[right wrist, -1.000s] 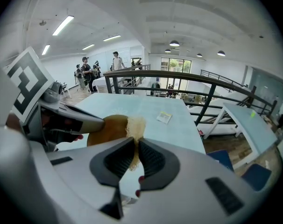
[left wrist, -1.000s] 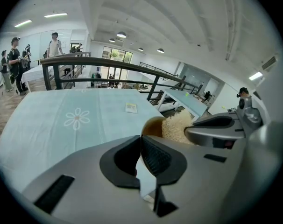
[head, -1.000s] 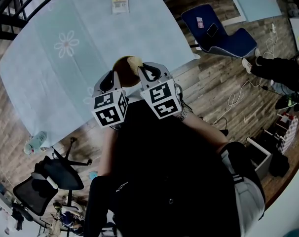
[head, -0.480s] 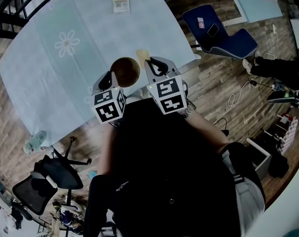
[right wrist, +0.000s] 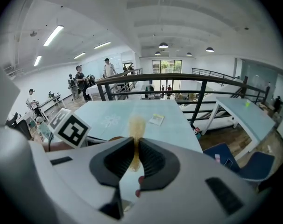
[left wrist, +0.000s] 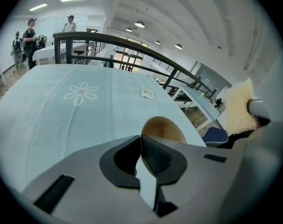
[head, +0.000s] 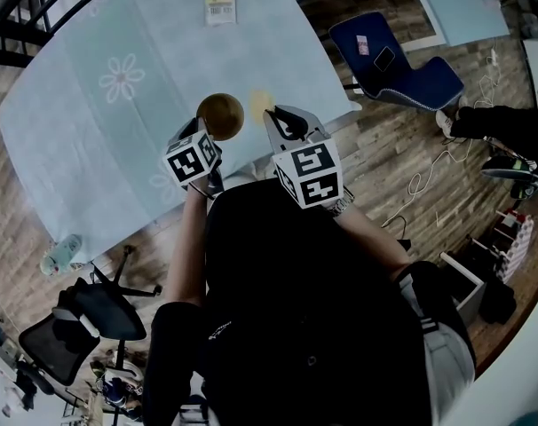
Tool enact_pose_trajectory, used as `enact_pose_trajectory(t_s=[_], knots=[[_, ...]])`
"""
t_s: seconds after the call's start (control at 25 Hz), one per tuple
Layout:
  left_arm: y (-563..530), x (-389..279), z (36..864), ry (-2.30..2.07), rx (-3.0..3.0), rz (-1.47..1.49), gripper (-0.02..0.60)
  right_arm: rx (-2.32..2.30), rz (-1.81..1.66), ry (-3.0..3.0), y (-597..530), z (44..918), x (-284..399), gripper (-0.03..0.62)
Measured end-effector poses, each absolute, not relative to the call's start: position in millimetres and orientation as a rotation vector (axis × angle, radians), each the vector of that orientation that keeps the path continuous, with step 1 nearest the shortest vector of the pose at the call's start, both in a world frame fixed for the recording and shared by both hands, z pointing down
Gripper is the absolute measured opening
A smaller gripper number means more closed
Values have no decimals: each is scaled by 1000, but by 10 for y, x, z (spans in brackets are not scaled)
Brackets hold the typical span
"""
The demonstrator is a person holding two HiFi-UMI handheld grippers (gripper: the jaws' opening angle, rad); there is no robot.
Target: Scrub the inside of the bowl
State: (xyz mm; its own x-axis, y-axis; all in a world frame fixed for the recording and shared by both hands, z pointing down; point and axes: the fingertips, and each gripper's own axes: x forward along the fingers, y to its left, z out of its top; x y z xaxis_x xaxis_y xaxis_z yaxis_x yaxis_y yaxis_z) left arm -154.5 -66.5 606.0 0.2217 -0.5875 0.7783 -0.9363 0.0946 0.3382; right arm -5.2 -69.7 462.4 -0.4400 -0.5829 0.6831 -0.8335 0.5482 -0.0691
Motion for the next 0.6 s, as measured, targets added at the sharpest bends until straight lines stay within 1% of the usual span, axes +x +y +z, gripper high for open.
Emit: enact_pose_trajectory(t_s=[0.28,0.6], knots=[[-830,-1493,6500,-1418,1464,350,25,1120,553,-2170,-597,4670,-60,38],[-906,-1441,6743,-1449,1393,301,25,1134,563,-2161,-547,4697,0,38]])
